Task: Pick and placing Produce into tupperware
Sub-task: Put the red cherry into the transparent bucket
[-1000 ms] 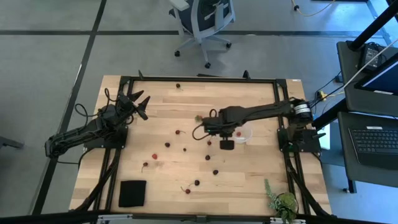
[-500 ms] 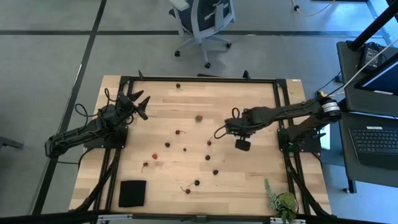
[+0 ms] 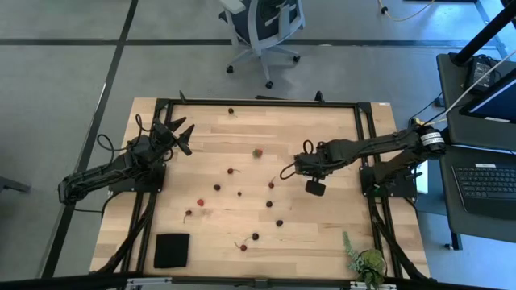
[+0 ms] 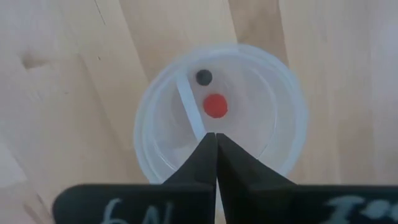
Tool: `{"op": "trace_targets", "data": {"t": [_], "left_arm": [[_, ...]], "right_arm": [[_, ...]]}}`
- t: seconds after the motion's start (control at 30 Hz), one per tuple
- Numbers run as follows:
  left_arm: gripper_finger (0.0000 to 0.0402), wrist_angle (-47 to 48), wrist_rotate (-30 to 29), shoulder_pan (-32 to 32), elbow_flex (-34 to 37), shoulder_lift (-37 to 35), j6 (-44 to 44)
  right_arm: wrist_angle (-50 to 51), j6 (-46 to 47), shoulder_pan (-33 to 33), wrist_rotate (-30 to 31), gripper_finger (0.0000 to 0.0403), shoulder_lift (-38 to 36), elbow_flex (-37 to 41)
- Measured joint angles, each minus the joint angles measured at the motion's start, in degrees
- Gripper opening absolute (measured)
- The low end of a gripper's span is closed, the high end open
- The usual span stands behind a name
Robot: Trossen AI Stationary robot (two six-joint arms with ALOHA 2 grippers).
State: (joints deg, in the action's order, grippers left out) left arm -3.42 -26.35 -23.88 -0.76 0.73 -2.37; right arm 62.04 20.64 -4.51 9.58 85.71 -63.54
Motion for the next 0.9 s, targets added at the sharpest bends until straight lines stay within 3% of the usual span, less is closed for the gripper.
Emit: {"op": "trace_targets", "data": {"t": [0.13,0.27,0.4,0.73,0.9], "left_arm": [[0.0214,-0.01,0.00,0.00,0.00,0.00,0.00],[0.0214,0.00,0.00,0.00,-0.02,0.02,0.00],[0.0214,-0.02,0.00,0.00,0.00,0.01,0.00],[0.0214,-0.02,0.00,0.00,-0.01,0.02,0.00],[0.0214,-0.02,0.00,0.00,0.00,0.00,0.00]], "right_arm": [[-2.59,-0.35,0.00,-0.02,0.0025,0.00,-3.01],[-12.41,-6.31,0.00,-0.47,0.0032,0.00,-5.36],[-23.75,-13.11,0.00,-6.62,0.0053,0.00,-5.51],[-34.63,-20.92,0.00,-7.23,0.0207,5.40,-5.51],[-35.33,-23.73,-0.39,-7.28,0.0247,11.78,-5.51]]}}
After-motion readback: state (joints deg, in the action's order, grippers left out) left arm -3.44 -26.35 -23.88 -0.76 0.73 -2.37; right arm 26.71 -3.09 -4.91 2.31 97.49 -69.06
